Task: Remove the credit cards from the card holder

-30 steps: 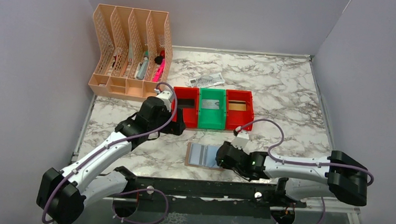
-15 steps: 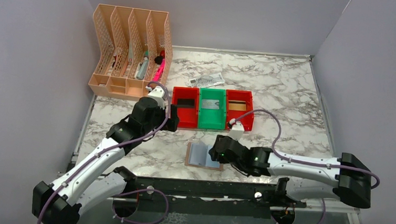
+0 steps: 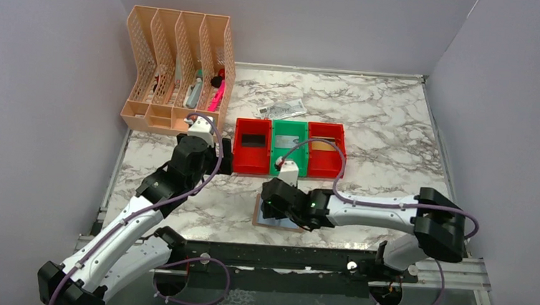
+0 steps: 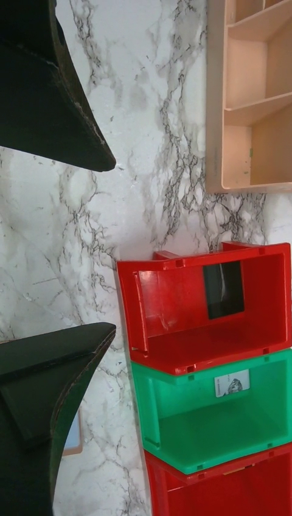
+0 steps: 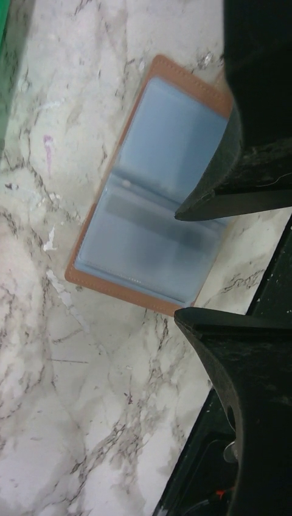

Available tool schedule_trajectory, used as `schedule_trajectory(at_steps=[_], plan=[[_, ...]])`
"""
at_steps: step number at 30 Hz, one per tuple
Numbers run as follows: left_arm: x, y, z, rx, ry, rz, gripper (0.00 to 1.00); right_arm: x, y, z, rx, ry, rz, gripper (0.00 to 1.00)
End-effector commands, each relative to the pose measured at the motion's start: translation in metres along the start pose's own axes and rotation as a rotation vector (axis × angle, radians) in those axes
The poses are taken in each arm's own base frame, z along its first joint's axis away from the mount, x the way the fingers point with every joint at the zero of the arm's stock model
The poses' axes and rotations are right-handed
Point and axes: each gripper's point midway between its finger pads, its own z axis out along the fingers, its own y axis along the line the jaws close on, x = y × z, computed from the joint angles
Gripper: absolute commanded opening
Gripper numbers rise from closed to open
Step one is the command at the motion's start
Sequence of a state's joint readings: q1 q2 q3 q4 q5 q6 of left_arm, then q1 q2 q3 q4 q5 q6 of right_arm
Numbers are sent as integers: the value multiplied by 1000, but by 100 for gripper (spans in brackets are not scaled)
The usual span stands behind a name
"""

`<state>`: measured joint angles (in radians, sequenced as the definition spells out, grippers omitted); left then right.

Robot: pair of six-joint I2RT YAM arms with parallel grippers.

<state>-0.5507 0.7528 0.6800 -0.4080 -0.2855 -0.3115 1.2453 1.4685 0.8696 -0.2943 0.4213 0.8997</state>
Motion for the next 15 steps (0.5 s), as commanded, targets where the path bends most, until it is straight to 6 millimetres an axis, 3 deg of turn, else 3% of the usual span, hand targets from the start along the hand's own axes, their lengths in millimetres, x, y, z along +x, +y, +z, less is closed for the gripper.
schedule_trajectory(at_steps=[1,9,15], plan=[[2,8,1,-40,11,7,98,17,9,11,67,57,-82,64],[0,11,-2,-52,-6,-4,98,25,-7,31,250,65,-144,67],[1,10,0,-54,2,1,98,45,-22,42,310,115,-161,64]])
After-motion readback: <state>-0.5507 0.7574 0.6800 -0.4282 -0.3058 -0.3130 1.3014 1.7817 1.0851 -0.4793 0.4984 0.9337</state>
